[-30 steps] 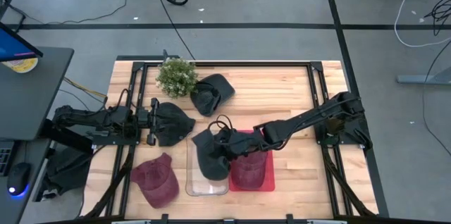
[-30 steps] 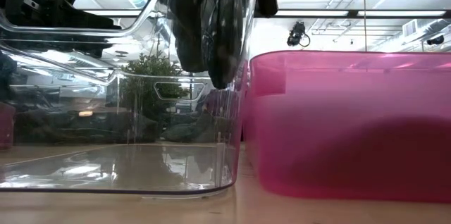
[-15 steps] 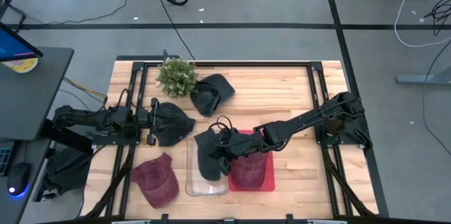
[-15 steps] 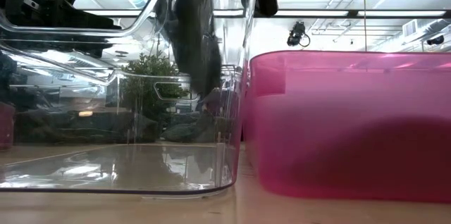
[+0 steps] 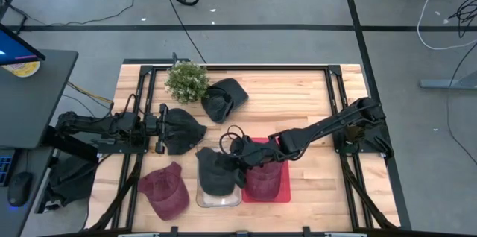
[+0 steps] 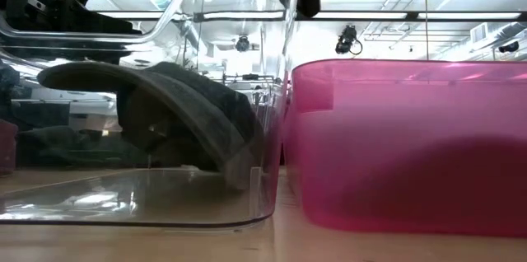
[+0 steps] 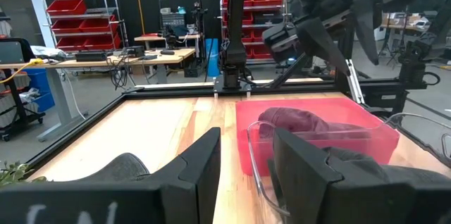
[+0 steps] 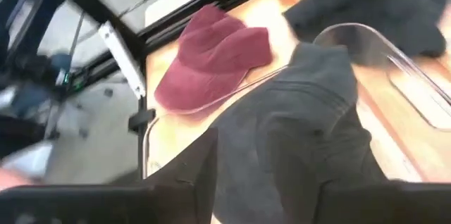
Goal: Pick & Place hat
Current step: Put the top right black cap into the transparent bin
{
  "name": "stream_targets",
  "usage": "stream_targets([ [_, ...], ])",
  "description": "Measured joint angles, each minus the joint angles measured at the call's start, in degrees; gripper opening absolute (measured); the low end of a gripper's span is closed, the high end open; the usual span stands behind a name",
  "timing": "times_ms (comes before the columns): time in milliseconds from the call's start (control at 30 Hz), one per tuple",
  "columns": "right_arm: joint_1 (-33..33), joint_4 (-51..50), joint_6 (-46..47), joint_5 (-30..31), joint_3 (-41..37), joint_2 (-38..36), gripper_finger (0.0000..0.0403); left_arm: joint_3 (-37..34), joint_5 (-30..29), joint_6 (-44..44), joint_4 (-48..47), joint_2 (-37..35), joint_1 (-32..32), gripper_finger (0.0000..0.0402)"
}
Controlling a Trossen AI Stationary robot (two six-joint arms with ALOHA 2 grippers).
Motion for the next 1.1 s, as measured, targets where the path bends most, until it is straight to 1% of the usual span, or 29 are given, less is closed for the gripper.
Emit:
stream_targets([
  [100, -0.04, -0.4, -7.24, -5.17, 0.0, 0.0, 0.0141, 0.0, 0.01, 0.0, 0.0, 0.0, -0.02, 0.0135],
  [200, 0.17, -1.26, -12.97, -6.6, 0.0, 0.0, 0.0144, 0.01, 0.01, -0.01, 0.0, 0.0, -0.01, 0.0135],
  [267, 0.24, -1.36, -15.32, -4.84, 0.0, 0.0, 0.0144, 0.01, 0.0, -0.01, 0.0, 0.0, 0.01, 0.0135],
  [367, 0.11, -0.24, -16.8, 0.25, 0.05, 0.59, 0.0144, -0.02, 0.01, -0.02, 0.0, 0.0, -0.02, 0.0135],
  [433, -0.15, -0.13, -17.86, 2.25, 0.05, 1.15, 0.0144, 0.0, 0.01, 0.0, 0.0, 0.0, -0.01, 0.0135],
  [500, -0.52, 2.55, -19.22, 2.51, 0.09, 2.59, 0.0144, 0.0, 0.01, 0.0, 0.0, 0.0, 0.01, 0.0135],
  [567, -0.58, 3.16, -21.0, 2.37, -0.06, 3.38, 0.0144, -0.01, 0.01, -0.01, 0.0, 0.0, 0.0, 0.0135],
  [600, -0.77, 6.51, -21.51, 2.38, 0.01, 4.31, 0.0144, -0.02, 0.01, -0.02, -0.02, 0.0, -0.02, 0.0135],
  [667, -0.95, 8.22, -22.73, 2.33, 0.03, 5.01, 0.0144, -0.02, 0.04, -0.02, 0.23, 0.04, 0.0, 0.0135],
  [733, -1.27, 12.36, -24.13, 2.3, 0.17, 6.78, 0.0144, -0.02, 0.05, 0.0, 0.22, 0.37, 0.01, 0.0135],
  [867, -2.02, 13.59, -26.04, 2.1, 0.04, 11.11, 0.0144, -0.02, 0.53, -0.01, 0.49, 1.13, 0.0, 0.0135],
  [933, -2.73, 13.55, -25.55, 0.17, 0.02, 13.5, 0.0144, -0.02, 0.75, -0.02, 1.07, 1.75, -0.02, 0.0135],
  [967, -3.21, 13.47, -24.82, -1.76, 0.02, 14.6, 0.0144, -0.02, 0.88, -0.02, 0.73, 1.92, -0.02, 0.0135],
  [1100, -5.53, 10.09, -20.39, -13.89, 0.11, 17.62, 0.0144, -0.02, 1.0, -0.02, 0.72, 1.88, -0.02, 0.0135],
])
